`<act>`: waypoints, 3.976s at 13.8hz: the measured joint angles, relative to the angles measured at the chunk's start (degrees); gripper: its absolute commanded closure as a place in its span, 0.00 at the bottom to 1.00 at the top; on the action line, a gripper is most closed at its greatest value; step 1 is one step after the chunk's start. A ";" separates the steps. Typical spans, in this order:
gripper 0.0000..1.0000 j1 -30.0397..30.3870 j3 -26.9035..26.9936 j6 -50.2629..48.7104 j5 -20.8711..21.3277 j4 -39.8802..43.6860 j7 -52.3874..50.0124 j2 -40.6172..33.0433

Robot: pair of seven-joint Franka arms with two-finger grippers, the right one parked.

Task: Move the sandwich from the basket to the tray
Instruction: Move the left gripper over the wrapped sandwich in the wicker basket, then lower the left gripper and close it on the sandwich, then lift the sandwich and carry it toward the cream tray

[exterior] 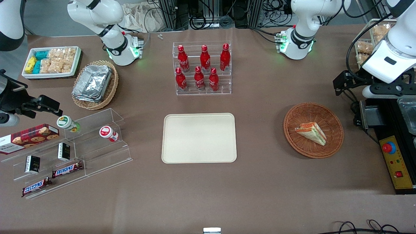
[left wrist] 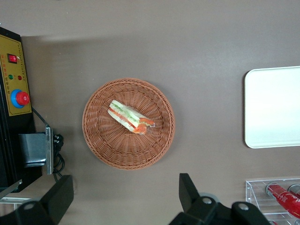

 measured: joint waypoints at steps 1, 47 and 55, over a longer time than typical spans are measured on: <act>0.00 0.00 0.00 -0.09 0.00 0.00 0.00 -0.01; 1.00 2.83 -17.28 12.72 -6.67 -9.52 -38.42 13.94; 1.00 -12.70 -18.74 25.72 1.27 -1.59 -29.72 32.63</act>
